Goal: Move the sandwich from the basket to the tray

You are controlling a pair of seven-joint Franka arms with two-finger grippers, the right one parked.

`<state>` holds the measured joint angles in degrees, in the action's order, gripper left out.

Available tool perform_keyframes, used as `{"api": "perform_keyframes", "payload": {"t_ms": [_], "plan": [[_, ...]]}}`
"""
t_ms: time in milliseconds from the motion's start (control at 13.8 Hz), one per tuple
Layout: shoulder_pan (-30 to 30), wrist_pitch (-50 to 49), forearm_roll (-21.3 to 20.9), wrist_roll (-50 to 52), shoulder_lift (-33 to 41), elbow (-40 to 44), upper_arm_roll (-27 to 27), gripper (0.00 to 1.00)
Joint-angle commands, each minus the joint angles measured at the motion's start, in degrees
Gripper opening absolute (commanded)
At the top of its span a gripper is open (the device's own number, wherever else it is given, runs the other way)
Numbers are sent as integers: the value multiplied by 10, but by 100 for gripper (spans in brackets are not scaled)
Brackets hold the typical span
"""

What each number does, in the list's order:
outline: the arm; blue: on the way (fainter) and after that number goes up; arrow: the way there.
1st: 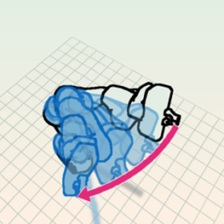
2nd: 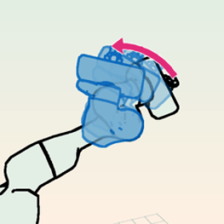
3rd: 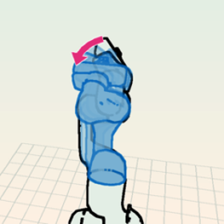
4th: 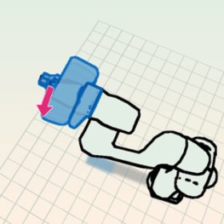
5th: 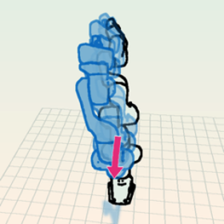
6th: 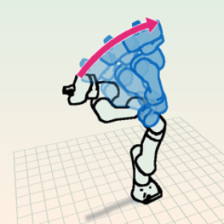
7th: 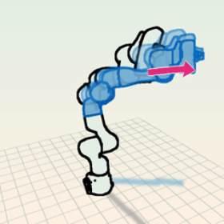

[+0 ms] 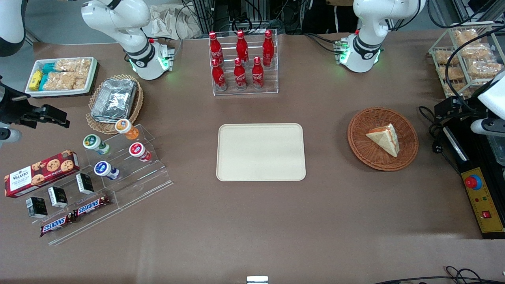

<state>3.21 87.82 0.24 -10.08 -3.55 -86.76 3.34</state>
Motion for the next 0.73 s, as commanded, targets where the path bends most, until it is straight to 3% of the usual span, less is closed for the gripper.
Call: {"api": "perform_keyframes", "payload": {"t_ms": [0, 655], "plan": [[7, -10, 0, 8, -1, 10, 4, 100], [7, -36, 0, 24, 5, 4, 0, 100]]}}
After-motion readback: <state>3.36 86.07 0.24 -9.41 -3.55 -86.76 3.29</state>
